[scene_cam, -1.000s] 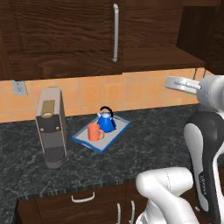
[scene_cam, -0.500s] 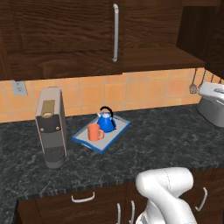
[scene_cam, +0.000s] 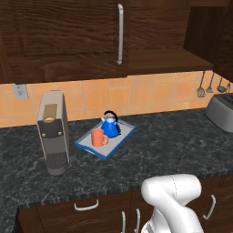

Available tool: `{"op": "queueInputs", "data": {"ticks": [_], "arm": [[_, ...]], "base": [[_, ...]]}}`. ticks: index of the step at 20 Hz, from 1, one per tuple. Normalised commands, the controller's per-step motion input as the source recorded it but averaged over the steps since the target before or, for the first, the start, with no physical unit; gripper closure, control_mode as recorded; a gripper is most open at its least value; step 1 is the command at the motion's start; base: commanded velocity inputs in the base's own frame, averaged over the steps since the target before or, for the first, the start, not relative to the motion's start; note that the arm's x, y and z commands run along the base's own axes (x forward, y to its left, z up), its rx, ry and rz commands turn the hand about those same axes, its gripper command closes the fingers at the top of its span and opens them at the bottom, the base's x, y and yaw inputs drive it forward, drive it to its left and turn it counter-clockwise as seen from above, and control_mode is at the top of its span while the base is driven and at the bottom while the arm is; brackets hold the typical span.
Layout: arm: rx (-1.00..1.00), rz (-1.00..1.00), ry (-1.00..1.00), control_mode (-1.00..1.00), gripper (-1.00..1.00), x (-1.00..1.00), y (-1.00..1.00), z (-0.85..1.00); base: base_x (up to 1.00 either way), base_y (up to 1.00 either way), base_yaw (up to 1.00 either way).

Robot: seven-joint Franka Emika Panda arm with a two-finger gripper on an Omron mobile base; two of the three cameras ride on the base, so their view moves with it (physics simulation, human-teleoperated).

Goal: Pick the kettle from the counter and place it on the tray. Then pick the mug from the cabinet and place it on the tray. Then close the cabinet doors.

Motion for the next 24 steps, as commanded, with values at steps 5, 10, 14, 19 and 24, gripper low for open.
{"op": "queueInputs", "data": {"ticks": [5,10,14,19,24], "arm": [[0.15,0.00,-0.02,-1.00,1.00,-0.19,-0.21,0.00],[0.18,0.00,-0.03,-1.00,1.00,-0.31,-0.29,0.00],[0.25,0.00,-0.21,-1.00,1.00,-0.43,-0.46,0.00],[0.31,-0.01,-0.27,-1.00,1.00,-0.29,-0.48,0.00],[0.13,-0.11,-0.17,-1.00,1.00,0.00,-0.28,0.00]], "base": [[0.00,0.00,0.00],[0.00,0.00,0.00],[0.00,0.00,0.00],[0.00,0.00,0.00],[0.00,0.00,0.00]]}}
